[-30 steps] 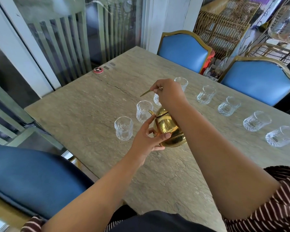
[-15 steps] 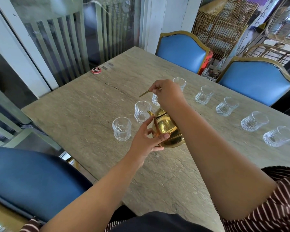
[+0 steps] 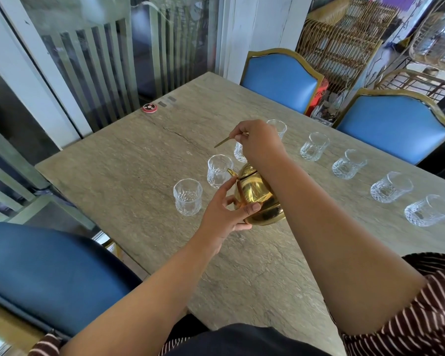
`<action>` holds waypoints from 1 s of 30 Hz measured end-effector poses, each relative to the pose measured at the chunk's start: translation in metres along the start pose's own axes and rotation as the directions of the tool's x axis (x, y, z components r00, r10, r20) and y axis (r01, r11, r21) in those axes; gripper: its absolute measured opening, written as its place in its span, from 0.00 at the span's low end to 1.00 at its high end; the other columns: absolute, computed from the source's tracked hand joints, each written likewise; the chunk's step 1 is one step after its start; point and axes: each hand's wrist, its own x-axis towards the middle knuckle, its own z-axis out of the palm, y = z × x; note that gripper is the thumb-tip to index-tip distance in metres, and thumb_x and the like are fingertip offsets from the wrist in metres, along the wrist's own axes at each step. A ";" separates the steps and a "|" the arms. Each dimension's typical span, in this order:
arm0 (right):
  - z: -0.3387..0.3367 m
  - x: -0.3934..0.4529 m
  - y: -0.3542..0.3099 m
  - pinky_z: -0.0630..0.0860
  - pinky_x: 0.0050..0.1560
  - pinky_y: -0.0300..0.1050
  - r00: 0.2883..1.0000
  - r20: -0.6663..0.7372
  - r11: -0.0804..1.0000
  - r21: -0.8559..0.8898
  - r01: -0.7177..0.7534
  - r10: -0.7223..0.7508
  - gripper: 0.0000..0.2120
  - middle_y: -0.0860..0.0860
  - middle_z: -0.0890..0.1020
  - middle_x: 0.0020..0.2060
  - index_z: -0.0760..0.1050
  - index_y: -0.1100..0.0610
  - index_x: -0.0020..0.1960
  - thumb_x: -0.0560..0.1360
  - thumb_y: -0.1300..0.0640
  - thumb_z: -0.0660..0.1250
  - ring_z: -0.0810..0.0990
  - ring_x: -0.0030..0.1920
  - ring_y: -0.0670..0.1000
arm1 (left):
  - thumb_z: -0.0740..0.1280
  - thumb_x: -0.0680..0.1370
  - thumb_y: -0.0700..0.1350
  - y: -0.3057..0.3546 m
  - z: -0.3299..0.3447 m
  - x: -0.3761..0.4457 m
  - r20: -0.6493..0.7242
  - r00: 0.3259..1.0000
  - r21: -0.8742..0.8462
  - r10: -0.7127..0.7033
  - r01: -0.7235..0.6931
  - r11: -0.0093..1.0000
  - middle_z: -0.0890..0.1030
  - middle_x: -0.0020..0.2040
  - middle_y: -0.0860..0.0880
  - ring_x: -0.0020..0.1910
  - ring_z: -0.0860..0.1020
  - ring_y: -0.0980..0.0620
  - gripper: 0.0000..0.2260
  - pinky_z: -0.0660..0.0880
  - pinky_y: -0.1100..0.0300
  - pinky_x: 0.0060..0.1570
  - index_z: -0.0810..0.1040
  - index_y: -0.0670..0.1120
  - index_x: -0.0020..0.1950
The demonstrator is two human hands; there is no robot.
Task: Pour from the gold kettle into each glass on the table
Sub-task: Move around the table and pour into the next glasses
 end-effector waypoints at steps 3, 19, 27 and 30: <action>-0.001 0.001 -0.001 0.67 0.27 0.36 1.000 0.000 1.000 -0.004 0.006 -0.006 0.11 0.48 0.77 0.44 0.81 0.54 0.53 0.80 0.63 0.62 0.70 0.29 0.41 | 0.83 0.59 0.51 0.001 0.000 0.000 -0.004 1.000 -0.005 -0.004 0.004 1.000 0.75 0.70 0.42 0.63 0.81 0.44 0.45 0.83 0.43 0.50 0.69 0.62 0.74; -0.004 0.002 -0.002 0.67 0.27 0.36 1.000 0.015 1.000 -0.030 -0.006 0.006 0.12 0.51 0.81 0.49 0.81 0.53 0.53 0.80 0.65 0.62 0.70 0.28 0.42 | 0.82 0.61 0.49 0.005 0.004 -0.003 -0.010 1.000 0.015 -0.007 0.007 1.000 0.76 0.69 0.42 0.63 0.81 0.45 0.43 0.84 0.46 0.49 0.69 0.61 0.74; -0.005 -0.010 0.007 0.66 0.27 0.35 1.000 -0.028 0.994 0.107 0.004 -0.001 0.10 0.52 0.81 0.44 0.81 0.56 0.53 0.80 0.63 0.62 0.69 0.28 0.43 | 0.81 0.67 0.42 0.004 0.002 -0.003 -0.039 0.999 0.084 0.032 -0.029 0.996 0.76 0.69 0.45 0.57 0.83 0.55 0.40 0.84 0.45 0.51 0.69 0.60 0.75; -0.002 -0.022 0.014 0.64 0.26 0.36 0.997 -0.072 0.985 0.171 -0.006 0.019 0.10 0.48 0.80 0.40 0.81 0.56 0.53 0.80 0.63 0.61 0.69 0.28 0.43 | 0.80 0.68 0.40 0.001 -0.001 -0.004 -0.033 0.998 0.128 0.047 -0.043 0.991 0.76 0.68 0.48 0.58 0.81 0.57 0.40 0.84 0.49 0.50 0.69 0.59 0.75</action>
